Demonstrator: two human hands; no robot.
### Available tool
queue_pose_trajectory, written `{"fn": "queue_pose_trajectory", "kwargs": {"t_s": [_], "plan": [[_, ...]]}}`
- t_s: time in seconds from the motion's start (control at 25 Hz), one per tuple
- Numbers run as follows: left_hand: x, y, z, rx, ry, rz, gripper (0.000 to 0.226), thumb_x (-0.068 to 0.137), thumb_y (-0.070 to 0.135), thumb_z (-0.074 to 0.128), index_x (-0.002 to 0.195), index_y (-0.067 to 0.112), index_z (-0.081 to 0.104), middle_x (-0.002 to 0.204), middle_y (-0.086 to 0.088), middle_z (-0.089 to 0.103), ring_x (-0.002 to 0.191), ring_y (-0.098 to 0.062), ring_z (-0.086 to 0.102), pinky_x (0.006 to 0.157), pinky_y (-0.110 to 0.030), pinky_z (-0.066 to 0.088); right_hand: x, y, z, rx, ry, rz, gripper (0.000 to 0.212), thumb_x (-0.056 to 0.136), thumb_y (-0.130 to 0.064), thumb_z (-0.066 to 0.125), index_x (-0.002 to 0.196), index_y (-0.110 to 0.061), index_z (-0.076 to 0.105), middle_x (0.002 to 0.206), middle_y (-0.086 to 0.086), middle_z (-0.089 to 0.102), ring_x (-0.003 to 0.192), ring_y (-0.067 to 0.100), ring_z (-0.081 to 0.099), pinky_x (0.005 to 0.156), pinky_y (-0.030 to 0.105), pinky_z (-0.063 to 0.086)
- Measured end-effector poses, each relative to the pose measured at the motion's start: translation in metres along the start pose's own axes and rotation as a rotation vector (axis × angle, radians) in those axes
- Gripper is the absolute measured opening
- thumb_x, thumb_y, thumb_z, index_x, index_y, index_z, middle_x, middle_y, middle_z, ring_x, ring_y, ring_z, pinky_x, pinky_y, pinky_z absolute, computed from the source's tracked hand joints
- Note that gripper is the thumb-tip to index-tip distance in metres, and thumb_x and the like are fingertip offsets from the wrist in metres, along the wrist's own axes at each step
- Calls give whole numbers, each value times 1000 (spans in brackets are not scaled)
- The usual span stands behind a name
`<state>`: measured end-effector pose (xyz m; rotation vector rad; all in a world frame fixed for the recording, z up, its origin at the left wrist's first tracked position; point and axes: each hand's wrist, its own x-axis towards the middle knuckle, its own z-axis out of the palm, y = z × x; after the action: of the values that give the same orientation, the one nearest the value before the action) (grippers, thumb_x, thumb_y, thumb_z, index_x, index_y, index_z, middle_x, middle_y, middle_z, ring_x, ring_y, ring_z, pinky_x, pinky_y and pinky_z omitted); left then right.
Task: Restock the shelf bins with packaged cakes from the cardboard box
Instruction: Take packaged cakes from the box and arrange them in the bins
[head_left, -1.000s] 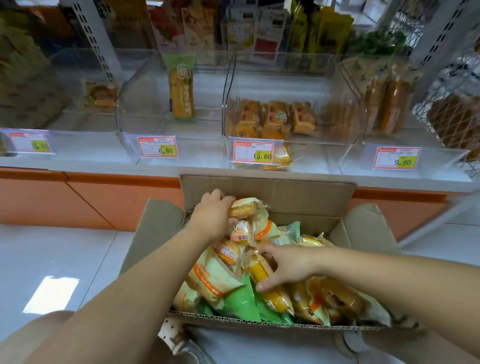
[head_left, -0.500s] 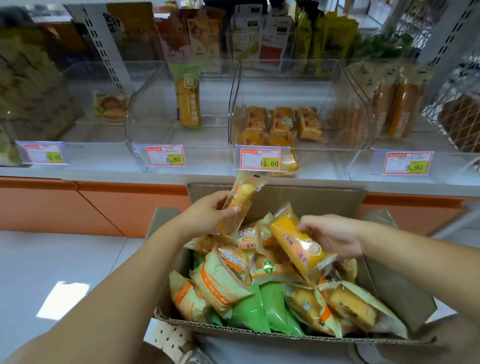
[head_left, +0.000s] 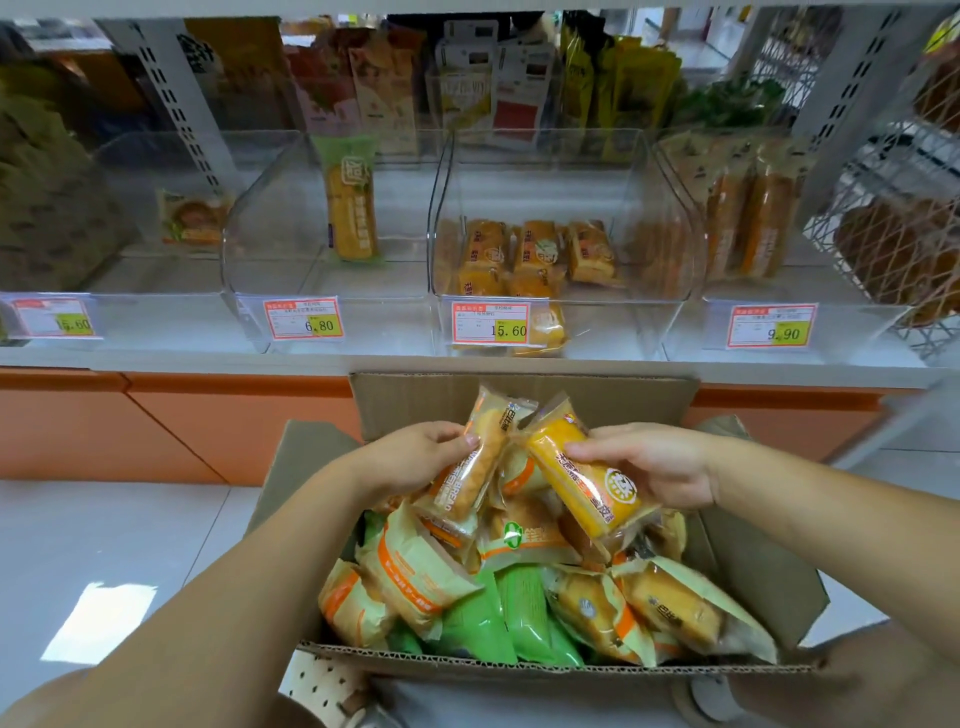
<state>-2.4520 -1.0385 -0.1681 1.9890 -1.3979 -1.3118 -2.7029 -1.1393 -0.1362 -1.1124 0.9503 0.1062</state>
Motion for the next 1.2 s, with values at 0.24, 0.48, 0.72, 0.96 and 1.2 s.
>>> {"fn": "queue_pose_trajectory", "kwargs": {"t_s": [0.24, 0.48, 0.72, 0.96, 1.2], "plan": [[8, 11, 0, -131, -25, 22, 30, 99, 50, 47, 113, 33, 66, 105, 0, 74, 94, -17, 69, 87, -35, 52, -46, -67, -3, 29, 22, -421, 41, 75, -11, 73, 115, -15, 61, 93, 4, 74, 81, 14, 71, 66, 30, 58], [4, 14, -3, -128, 14, 54, 26, 102, 39, 46, 119, 29, 63, 113, 2, 71, 103, -15, 67, 91, -29, 51, -51, -161, -25, -514, 1011, -779, 51, 83, -27, 75, 127, -17, 51, 115, -10, 60, 100, 9, 59, 84, 26, 48], [1, -1, -9, -168, 28, 28, 21, 102, 37, 47, 110, 31, 66, 104, 4, 74, 91, -10, 70, 85, -27, 53, 31, -172, -38, -1097, 753, 123, 52, 94, -24, 62, 136, 2, 47, 136, 22, 52, 117, 36, 56, 98, 44, 49], [-3, -3, -11, -175, 19, 2, 23, 101, 38, 48, 115, 31, 65, 106, 2, 75, 101, -19, 70, 90, -34, 54, 37, -163, -38, -1229, 715, 168, 51, 96, -31, 57, 136, 0, 47, 135, 16, 53, 118, 30, 54, 96, 36, 43], [-5, 1, -8, -221, -14, -2, 22, 101, 33, 50, 116, 25, 65, 107, -4, 75, 96, -18, 71, 90, -34, 54, -1, -137, -13, -1076, 1140, -564, 37, 92, -38, 58, 122, -16, 58, 101, 2, 64, 90, 21, 60, 75, 33, 50]]}}
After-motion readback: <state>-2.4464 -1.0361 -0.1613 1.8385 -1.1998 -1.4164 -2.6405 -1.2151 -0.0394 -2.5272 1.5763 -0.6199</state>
